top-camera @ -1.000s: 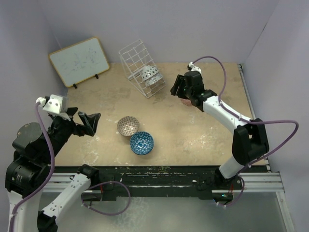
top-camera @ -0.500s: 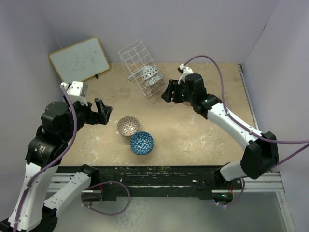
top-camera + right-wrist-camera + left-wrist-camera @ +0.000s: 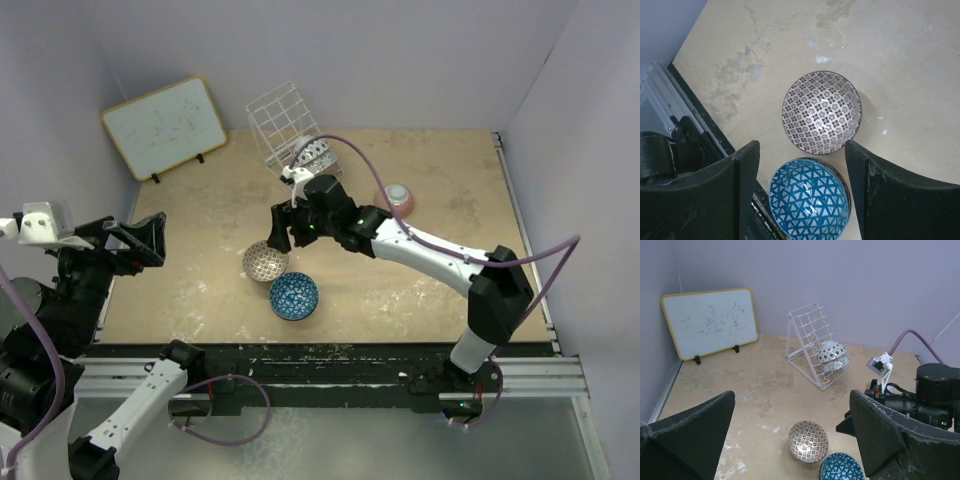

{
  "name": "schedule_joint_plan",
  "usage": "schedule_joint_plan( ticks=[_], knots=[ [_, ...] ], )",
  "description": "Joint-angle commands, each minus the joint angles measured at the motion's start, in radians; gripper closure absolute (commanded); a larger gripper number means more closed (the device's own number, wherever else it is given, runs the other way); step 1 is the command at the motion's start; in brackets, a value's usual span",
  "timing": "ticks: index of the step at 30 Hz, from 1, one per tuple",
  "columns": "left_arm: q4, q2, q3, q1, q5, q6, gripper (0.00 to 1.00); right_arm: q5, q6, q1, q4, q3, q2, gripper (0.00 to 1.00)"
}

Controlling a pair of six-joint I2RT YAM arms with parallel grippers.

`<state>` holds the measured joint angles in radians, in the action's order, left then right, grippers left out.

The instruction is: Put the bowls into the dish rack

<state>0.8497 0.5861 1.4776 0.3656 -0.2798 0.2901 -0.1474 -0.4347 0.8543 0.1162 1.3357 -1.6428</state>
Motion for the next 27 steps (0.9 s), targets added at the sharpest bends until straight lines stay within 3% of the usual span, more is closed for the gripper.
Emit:
schedule_joint_plan(
  ticks=[1, 10, 27],
  knots=[
    [0.031, -0.011, 0.011, -0.005, -0.033, 0.013, 0.01, 0.074, 0.056, 0.074, 0.047, 0.132, -0.058, 0.28],
    [0.05, -0.049, 0.032, -0.005, -0.056, 0.008, 0.01, 0.203, 0.19, 0.273, 0.229, 0.292, -0.226, 0.29],
    [0.062, -0.052, 0.041, -0.005, -0.069, -0.007, 0.01, 0.408, 0.244, 0.307, 0.281, 0.438, -0.48, 0.42]
  ],
)
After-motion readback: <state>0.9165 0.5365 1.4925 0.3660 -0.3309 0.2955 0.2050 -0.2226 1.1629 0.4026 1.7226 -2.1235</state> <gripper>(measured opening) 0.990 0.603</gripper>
